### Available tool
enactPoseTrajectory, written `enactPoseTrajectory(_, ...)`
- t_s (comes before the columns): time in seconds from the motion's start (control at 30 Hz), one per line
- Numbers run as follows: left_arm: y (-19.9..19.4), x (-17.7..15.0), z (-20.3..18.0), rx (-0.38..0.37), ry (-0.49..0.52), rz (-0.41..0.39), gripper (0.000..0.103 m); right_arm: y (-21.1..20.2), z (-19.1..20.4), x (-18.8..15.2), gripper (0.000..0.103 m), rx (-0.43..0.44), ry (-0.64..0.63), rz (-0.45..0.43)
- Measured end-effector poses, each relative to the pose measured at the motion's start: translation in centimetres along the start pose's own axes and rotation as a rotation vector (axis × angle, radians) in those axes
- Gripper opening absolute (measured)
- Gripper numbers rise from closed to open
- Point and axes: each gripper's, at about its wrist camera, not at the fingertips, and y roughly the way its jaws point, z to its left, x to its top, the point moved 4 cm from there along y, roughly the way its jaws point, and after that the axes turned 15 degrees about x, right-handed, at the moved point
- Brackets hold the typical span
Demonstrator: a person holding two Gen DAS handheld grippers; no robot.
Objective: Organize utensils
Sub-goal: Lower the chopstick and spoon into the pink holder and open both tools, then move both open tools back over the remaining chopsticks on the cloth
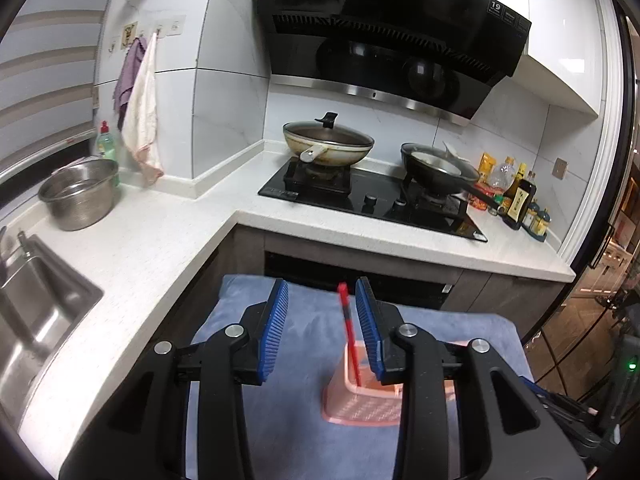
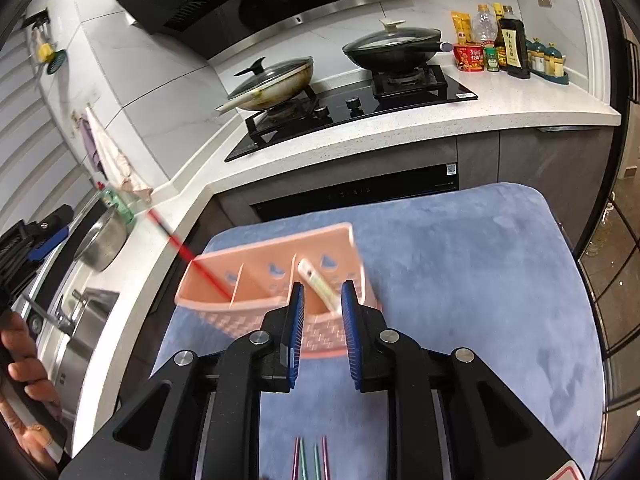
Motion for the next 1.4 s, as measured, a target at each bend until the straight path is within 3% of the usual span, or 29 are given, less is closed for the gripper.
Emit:
enactPoseTrajectory(0.2, -2.9, -4.2, 2.3, 0.028, 0.032, 0.058, 0.034, -4.3, 2.1, -4.7, 0.022, -0.022, -0.034, 0.000)
enactPoseTrajectory(0.33, -4.6, -7.7, 3.8, 0.041, 0.055, 0.104, 0.034, -6.6, 3.3, -8.3, 0.030, -0.046, -0.069, 0.004)
enactPoseTrajectory(0.6, -6.6, -14.2, 6.4, 0.049, 0.063, 0.190, 0.034, -9.2, 4.5, -15.1, 0.031, -0.077, -0.090, 0.028)
enactPoseTrajectory(0.97, -8.2, -22.5, 7.2, 0.053, 0.114, 0.278, 0.034, -9.0, 3.3, -23.8, 0.031, -0.131, -0.076, 0.124)
enactPoseTrajectory(1.4, -7.6, -28.8, 7.8, 0.061, 0.125, 0.387, 0.034, -7.4, 0.9, -29.5, 0.031, -0.154, -0.032, 0.213)
